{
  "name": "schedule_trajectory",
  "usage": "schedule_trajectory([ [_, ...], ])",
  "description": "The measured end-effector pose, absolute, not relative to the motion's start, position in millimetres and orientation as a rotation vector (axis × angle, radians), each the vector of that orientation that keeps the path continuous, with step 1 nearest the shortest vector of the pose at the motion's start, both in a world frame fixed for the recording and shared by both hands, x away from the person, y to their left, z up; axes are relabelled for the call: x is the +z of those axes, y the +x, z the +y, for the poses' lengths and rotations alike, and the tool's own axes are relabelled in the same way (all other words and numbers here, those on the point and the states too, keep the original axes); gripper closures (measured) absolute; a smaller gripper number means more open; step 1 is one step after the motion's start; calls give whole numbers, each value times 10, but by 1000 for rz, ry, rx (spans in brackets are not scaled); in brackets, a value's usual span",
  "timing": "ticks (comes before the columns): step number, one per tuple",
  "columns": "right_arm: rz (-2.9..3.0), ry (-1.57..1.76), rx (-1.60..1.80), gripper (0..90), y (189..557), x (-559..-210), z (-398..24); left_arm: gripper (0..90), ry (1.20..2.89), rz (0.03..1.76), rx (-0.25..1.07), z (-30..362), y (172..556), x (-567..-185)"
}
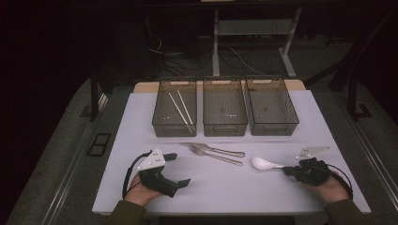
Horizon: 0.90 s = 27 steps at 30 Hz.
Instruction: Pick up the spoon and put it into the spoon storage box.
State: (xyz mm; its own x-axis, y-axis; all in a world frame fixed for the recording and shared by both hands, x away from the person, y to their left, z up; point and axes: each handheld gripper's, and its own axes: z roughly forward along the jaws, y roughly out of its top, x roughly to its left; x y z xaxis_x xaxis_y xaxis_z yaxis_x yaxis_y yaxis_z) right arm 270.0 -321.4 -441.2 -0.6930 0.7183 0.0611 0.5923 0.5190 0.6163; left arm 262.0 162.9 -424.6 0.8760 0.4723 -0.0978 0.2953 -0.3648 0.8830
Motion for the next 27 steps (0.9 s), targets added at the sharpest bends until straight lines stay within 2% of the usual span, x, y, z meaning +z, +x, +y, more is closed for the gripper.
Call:
schedule_trajectory([
  [12, 2504, 1169, 965, 896, 2790, -4399, -3332, 0, 1976, 561, 207, 1634, 2621, -4245],
  [16, 2478, 1178, 1043, 797, 2773, -4343, -3358, 0, 1975, 562, 206, 1631, 2624, -4246],
  [23, 2451, 1189, 1201, 554, 2801, -4248, -3321, 0, 1976, 563, 201, 1624, 2626, -4252],
  [27, 2454, 1184, 1235, 475, 2861, -4211, -3253, 0, 1979, 564, 203, 1626, 2632, -4256],
])
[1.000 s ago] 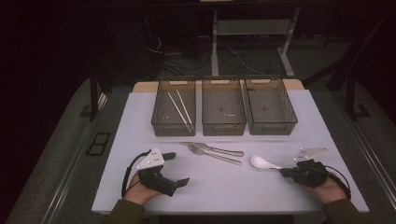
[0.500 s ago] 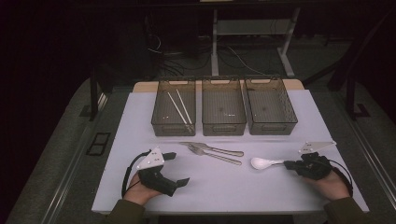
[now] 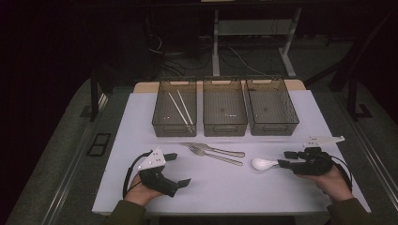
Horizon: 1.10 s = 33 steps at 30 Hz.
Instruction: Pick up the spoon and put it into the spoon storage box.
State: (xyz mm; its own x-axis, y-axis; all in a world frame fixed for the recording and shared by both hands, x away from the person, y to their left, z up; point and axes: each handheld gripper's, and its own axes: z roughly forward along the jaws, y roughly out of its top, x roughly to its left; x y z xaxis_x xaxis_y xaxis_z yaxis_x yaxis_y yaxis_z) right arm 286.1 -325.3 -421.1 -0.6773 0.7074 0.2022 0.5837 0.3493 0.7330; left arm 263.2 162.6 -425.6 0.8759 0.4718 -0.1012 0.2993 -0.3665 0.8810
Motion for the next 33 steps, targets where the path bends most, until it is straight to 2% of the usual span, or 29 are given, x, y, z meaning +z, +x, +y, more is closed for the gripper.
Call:
schedule_trajectory([
  [8, 2467, 1145, 1279, 415, 3039, -4137, -3029, 0, 1979, 564, 203, 1619, 2632, -4258],
  [12, 2467, 1142, 1272, 356, 3139, -4128, -2895, 0, 1977, 567, 202, 1619, 2632, -4259],
  [14, 2482, 1130, 1289, 382, 3172, -4129, -2845, 0, 1977, 567, 201, 1622, 2633, -4261],
  [33, 2594, 1115, 1131, 385, 3264, -4309, -2769, 0, 1973, 568, 193, 1627, 2634, -4261],
])
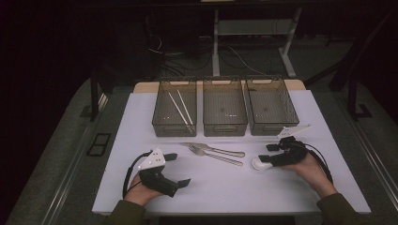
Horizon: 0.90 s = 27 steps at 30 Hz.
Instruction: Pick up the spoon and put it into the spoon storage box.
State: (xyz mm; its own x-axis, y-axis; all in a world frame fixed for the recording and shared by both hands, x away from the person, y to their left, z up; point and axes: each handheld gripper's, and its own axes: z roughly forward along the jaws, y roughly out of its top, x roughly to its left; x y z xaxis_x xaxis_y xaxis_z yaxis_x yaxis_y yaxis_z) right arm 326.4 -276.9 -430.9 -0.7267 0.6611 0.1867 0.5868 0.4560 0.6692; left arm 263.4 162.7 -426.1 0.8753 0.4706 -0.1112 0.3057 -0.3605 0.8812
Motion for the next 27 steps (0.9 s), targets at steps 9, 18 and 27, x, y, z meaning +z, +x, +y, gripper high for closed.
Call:
schedule_trajectory([
  [9, 2670, 1064, 1080, 428, 3243, -4356, -2735, 0, 1974, 570, 192, 1627, 2635, -4262],
  [18, 2712, 1012, 1035, 446, 3220, -4380, -2692, 0, 1975, 570, 194, 1628, 2635, -4261],
  [27, 2737, 968, 1010, 463, 3202, -4392, -2673, 0, 1976, 569, 195, 1627, 2634, -4260],
])
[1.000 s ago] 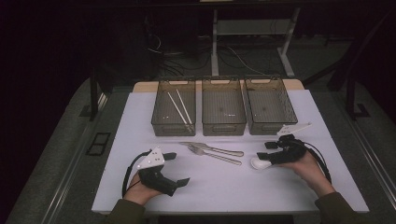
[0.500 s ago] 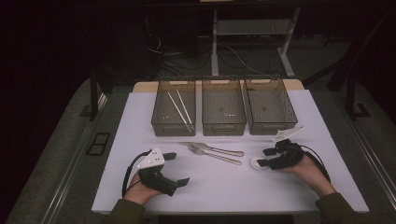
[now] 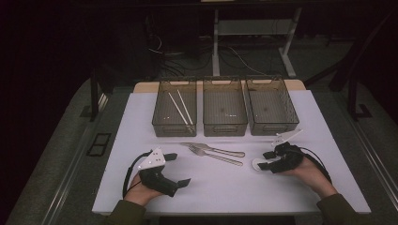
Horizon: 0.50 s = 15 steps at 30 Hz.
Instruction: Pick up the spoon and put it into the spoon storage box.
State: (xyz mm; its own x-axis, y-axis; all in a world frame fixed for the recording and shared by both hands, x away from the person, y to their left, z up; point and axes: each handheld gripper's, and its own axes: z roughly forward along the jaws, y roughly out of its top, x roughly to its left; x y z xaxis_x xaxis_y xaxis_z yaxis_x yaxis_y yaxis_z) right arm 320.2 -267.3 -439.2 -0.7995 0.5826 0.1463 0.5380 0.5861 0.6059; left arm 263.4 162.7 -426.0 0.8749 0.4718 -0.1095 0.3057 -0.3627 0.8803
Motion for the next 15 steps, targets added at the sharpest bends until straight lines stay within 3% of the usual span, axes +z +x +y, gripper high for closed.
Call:
schedule_trajectory([
  [15, 2831, 793, 974, 632, 3134, -4390, -2666, 0, 1979, 568, 198, 1628, 2636, -4260],
])
